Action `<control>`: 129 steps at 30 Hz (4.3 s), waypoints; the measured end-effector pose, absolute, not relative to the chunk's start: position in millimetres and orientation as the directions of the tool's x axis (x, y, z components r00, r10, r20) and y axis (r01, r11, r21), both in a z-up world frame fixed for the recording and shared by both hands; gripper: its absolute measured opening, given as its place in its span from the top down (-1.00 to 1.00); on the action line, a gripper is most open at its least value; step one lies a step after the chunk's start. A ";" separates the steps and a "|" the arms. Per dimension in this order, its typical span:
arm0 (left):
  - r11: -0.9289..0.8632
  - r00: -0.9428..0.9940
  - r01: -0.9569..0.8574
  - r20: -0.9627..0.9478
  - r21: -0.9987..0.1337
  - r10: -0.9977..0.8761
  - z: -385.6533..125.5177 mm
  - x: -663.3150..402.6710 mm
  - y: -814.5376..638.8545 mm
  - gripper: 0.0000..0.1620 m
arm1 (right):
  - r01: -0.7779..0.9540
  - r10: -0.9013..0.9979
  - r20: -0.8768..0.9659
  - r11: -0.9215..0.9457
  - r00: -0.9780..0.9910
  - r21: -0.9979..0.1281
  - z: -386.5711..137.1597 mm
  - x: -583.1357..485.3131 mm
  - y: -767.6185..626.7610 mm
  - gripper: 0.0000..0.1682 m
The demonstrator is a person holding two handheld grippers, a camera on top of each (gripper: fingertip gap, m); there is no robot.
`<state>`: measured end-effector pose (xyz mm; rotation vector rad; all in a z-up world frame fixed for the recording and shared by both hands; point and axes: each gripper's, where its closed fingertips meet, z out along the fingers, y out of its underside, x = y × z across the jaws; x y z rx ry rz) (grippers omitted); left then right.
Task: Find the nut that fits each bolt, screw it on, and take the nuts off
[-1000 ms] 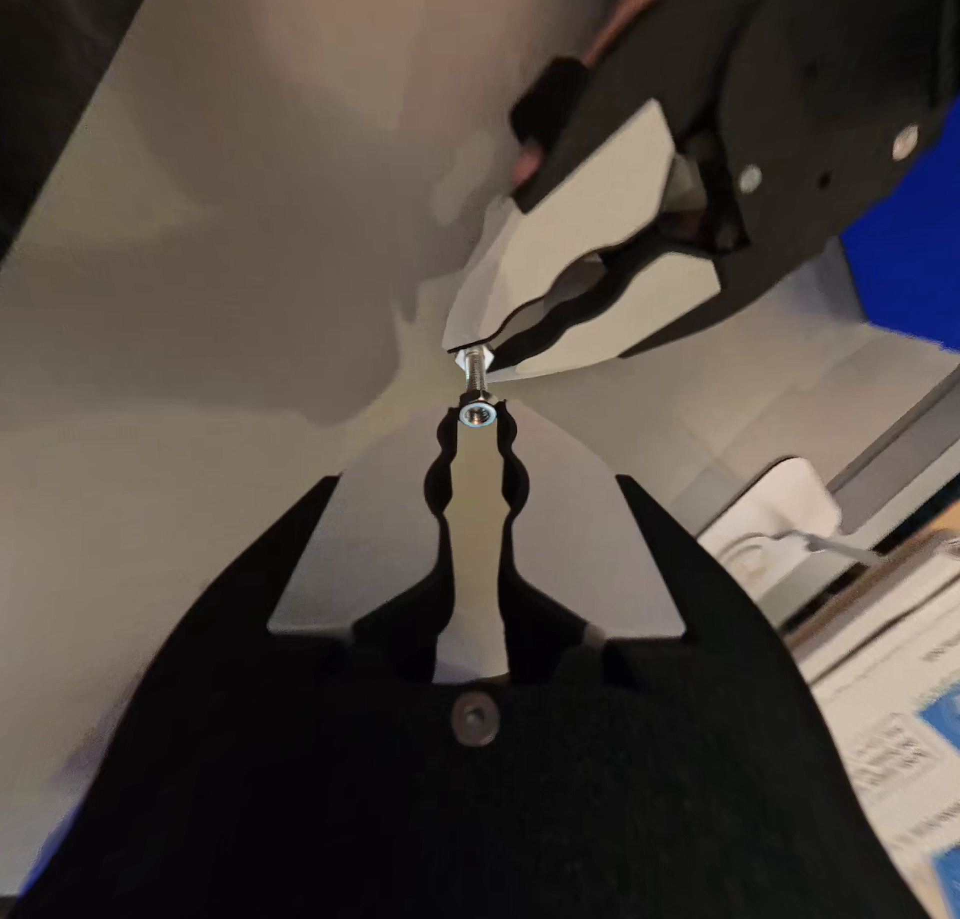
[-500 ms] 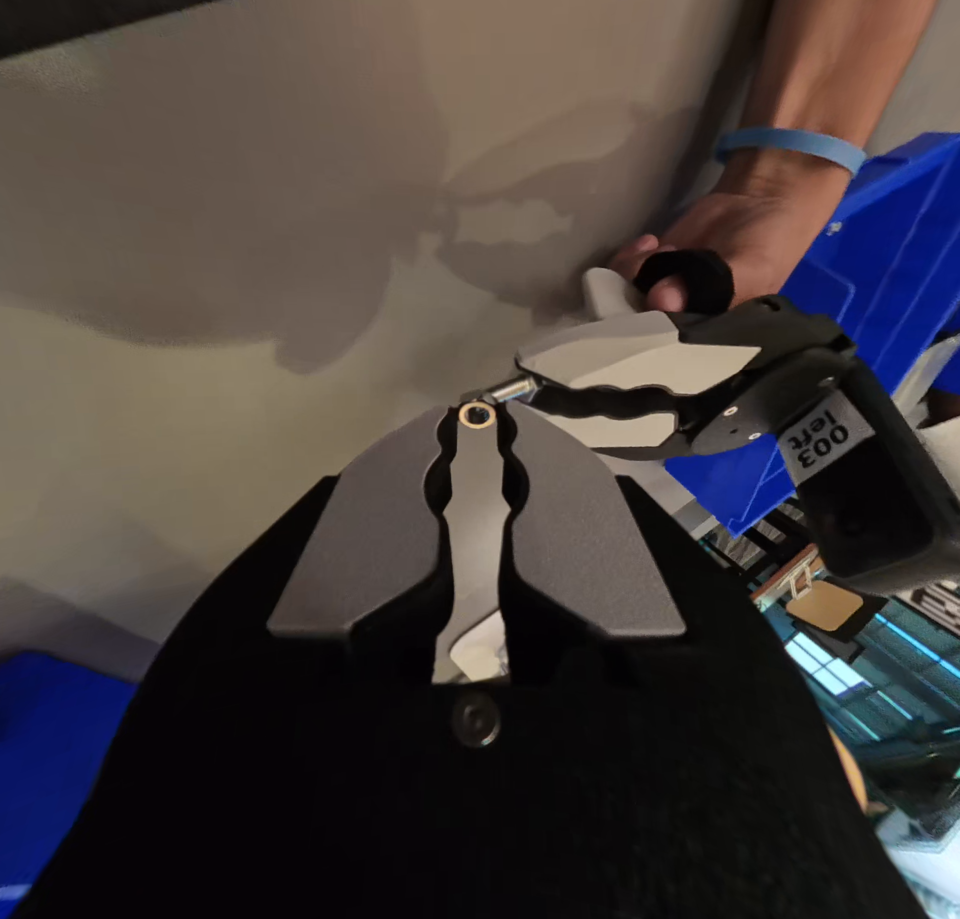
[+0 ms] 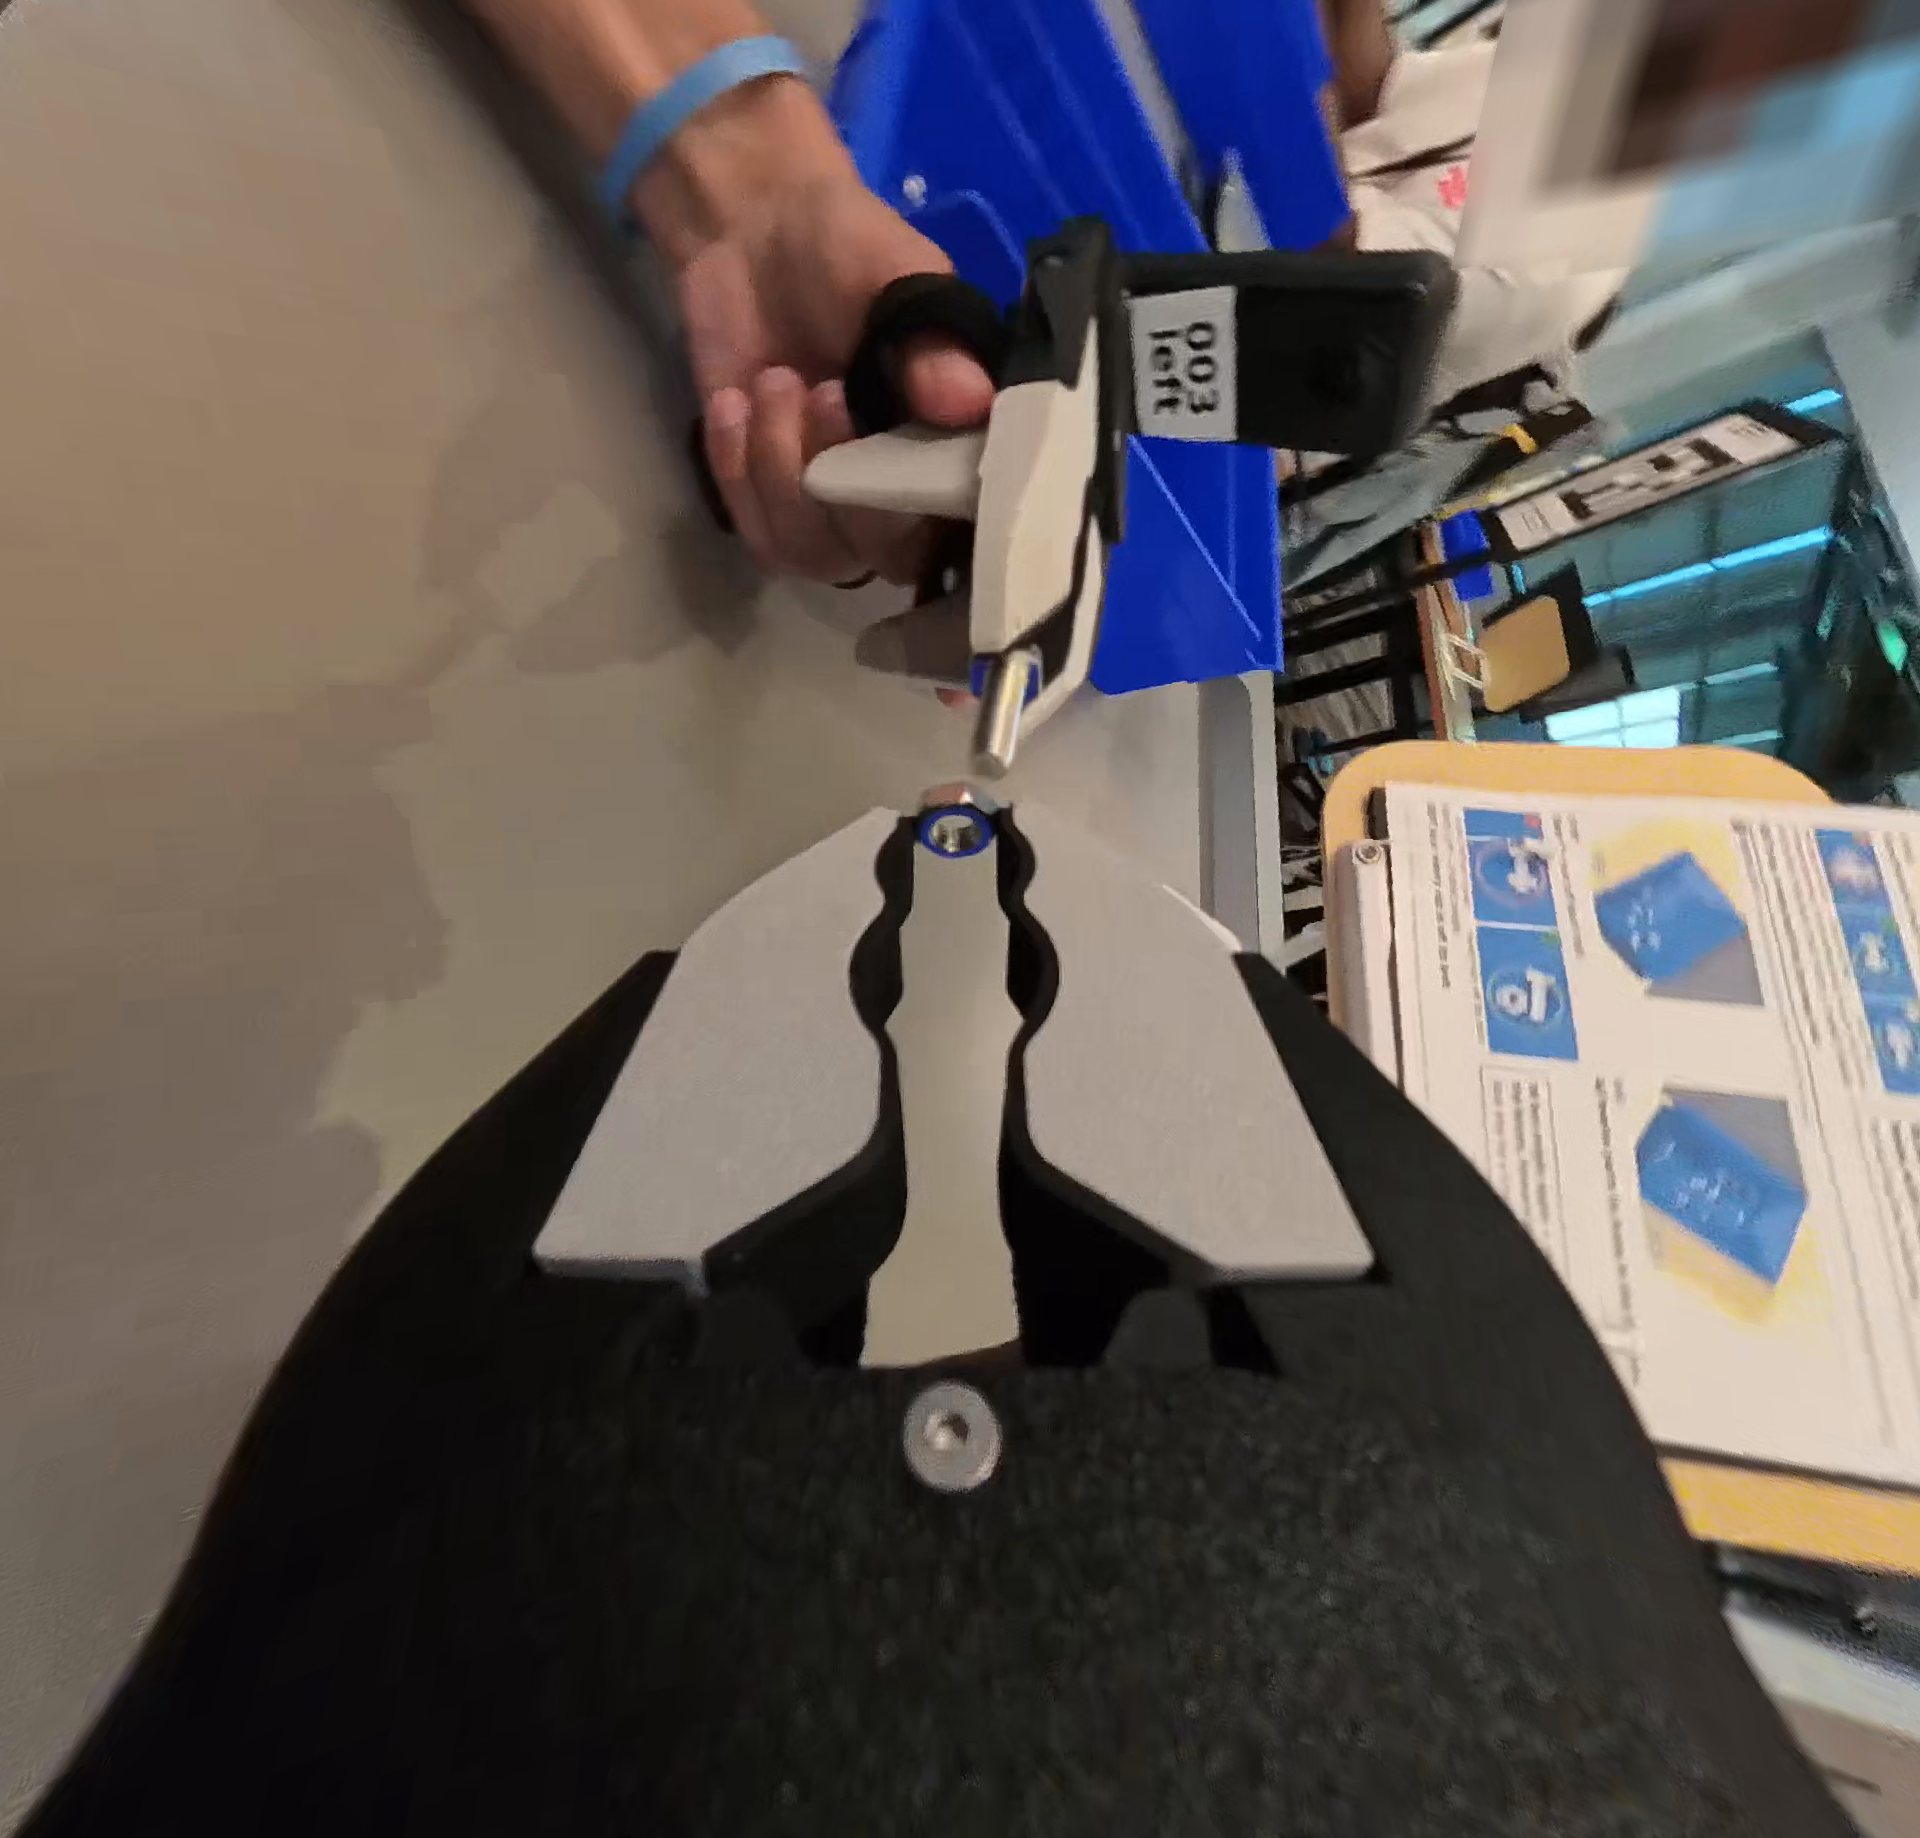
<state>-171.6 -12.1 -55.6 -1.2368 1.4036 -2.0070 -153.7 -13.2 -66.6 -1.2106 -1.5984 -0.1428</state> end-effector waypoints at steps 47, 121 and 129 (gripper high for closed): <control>-0.486 -0.595 -0.152 0.472 -0.861 -0.650 -49.5 -172.0 -18.5 0.82 | 0.514 0.661 0.638 0.416 0.397 -0.750 -51.6 -163.2 -25.1 0.83; -0.168 -0.247 -0.178 0.209 -0.970 -0.946 -91.4 -150.9 14.2 0.82 | -0.290 0.432 -0.889 -0.840 0.153 -0.458 -85.2 -152.1 6.1 0.52; -0.203 -0.238 -0.150 0.235 -0.968 -0.942 -86.1 -153.8 20.3 0.82 | -0.233 0.463 -0.875 -0.844 0.139 -0.483 -81.0 -160.3 -5.3 0.58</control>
